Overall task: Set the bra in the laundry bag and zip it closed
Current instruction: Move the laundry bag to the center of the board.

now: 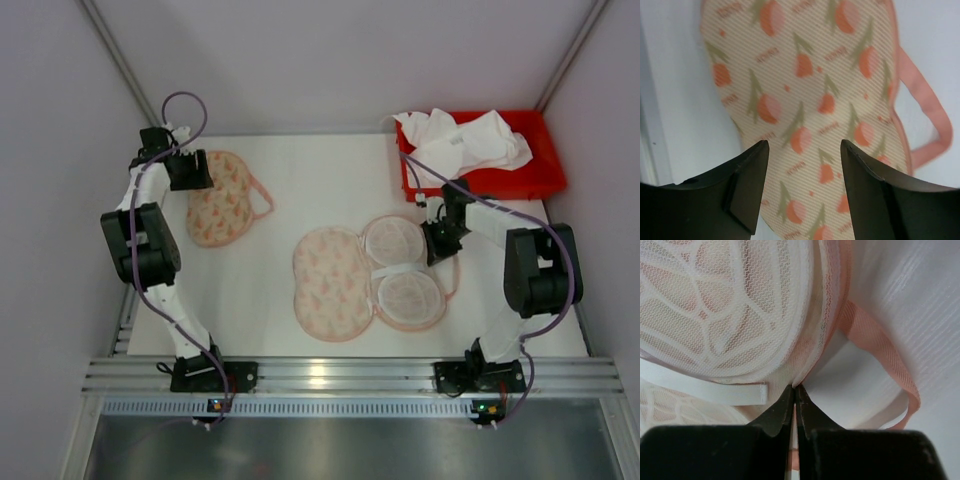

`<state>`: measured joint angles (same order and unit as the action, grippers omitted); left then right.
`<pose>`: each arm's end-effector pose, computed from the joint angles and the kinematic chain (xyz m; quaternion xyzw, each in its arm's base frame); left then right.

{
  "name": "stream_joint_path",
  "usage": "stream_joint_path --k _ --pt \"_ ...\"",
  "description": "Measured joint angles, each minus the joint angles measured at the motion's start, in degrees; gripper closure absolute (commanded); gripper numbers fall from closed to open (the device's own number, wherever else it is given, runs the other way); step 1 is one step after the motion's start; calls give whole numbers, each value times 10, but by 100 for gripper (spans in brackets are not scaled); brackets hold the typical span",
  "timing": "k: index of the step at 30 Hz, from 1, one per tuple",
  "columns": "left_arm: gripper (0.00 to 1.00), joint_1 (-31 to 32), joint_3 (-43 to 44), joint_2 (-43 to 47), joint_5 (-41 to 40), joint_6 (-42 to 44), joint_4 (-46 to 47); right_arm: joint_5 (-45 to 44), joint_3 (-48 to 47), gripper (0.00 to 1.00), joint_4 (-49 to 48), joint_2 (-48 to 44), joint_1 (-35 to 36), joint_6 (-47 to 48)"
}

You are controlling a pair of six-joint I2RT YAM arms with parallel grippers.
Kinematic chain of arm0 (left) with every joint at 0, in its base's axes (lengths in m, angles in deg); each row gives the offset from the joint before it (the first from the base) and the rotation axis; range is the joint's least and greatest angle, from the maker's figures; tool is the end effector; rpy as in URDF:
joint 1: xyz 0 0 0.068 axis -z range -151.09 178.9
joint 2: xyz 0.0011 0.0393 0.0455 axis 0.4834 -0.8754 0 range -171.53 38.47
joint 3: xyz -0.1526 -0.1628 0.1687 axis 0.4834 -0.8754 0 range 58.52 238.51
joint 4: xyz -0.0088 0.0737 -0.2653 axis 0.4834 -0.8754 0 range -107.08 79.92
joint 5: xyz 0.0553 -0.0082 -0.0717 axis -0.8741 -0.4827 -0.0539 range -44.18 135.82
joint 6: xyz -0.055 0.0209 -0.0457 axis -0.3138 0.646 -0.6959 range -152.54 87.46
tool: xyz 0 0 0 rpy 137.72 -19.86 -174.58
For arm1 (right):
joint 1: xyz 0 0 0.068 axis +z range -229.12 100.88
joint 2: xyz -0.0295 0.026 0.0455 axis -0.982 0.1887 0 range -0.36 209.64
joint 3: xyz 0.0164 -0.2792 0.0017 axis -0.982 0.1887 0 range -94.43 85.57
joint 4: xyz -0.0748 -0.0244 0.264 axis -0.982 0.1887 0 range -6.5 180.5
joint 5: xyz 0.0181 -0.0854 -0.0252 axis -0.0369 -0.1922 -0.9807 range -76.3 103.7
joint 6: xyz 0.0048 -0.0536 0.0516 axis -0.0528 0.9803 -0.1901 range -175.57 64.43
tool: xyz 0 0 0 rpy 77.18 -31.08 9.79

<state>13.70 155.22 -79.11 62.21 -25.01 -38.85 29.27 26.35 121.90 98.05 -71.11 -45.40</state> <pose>0.4838 0.1132 0.2152 -0.0132 0.9303 -0.0639 0.3611 0.3223 0.0624 0.1328 -0.1701 0.9703 0.1326 0.1096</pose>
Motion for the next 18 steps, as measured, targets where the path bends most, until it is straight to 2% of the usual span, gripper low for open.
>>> stream_joint_path --k 5,6,7,8,10,11,15,16,17,18 --pt "32 7 -90 80 59 10 -5 -14 -1 100 15 -2 -2 28" --pt "18 8 -107 95 67 13 -8 -15 -1 99 19 -2 -2 34" --pt "17 11 -119 106 72 18 -8 -16 -2 95 23 -2 -2 39" --pt "16 15 -133 119 77 19 -11 -16 -2 81 27 -2 -2 43" --pt "15 26 -153 140 88 20 -12 -19 -5 63 42 -2 -2 51" --pt "14 31 -164 150 96 20 -13 -21 -7 48 48 -3 -2 55" --pt "13 48 -194 186 133 17 -18 -24 -35 23 93 -10 -3 69" --pt "13 49 -200 193 143 16 -18 -22 -58 22 111 -12 -3 72" --pt "13 50 -205 201 151 15 -19 -19 -87 1 126 -12 -5 77" --pt "13 51 -211 210 161 13 -20 -13 -122 1 139 -13 -7 76"
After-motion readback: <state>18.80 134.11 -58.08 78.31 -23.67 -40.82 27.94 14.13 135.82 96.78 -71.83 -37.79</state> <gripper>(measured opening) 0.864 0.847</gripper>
